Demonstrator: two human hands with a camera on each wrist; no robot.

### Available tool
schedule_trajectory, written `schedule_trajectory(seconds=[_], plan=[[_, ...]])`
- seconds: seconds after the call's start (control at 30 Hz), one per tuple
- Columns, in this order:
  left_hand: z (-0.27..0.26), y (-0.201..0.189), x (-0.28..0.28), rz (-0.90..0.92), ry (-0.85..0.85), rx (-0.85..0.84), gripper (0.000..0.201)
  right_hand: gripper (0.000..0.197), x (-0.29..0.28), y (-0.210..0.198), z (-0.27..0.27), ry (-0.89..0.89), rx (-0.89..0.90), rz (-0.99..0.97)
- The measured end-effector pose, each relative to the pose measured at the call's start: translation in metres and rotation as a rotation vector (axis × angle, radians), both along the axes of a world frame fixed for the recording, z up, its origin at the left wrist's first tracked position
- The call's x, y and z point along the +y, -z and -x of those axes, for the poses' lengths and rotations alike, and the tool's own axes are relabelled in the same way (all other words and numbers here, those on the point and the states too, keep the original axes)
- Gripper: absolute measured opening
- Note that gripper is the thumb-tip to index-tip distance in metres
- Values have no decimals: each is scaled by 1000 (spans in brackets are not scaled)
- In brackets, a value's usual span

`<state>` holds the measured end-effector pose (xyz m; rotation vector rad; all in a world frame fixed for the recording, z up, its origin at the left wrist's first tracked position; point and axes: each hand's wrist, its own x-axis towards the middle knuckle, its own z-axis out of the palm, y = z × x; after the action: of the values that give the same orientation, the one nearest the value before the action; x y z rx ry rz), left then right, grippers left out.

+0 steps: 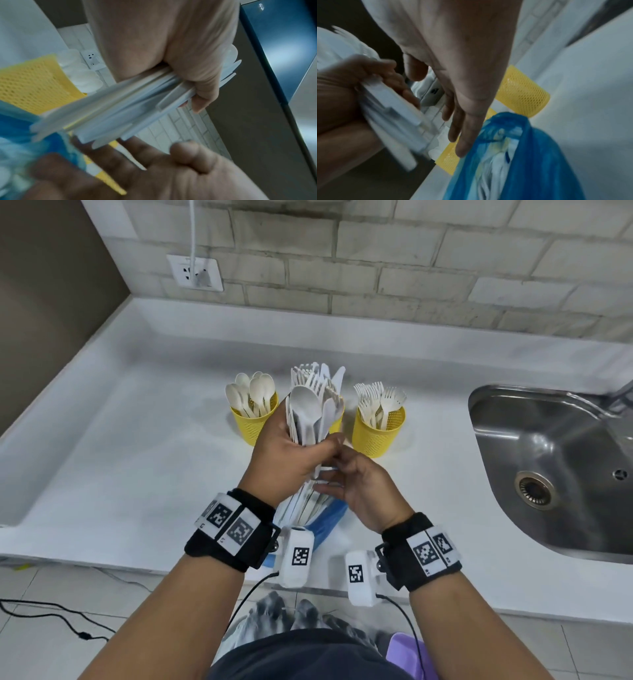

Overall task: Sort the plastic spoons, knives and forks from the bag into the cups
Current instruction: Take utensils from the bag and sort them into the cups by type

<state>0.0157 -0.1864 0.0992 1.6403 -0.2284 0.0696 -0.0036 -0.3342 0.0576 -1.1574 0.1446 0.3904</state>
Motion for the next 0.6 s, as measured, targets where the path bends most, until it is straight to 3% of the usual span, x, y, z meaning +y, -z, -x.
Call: schedule_trajectory(seconds=[0.17,0.3,0.47,0.6], plan=[[4,-13,-18,117,-13,25,33,69,10,-20,-1,-14,143,-177],[4,-11,-23,78,44,-3,27,43,7,-33,-2,71,162,-233],[6,-2,-25,29,85,-25,35,35,6,-39,1,126,183,-300],[6,6,-30,-6,14,-34,50,31,11,-40,2,200,204,-331]])
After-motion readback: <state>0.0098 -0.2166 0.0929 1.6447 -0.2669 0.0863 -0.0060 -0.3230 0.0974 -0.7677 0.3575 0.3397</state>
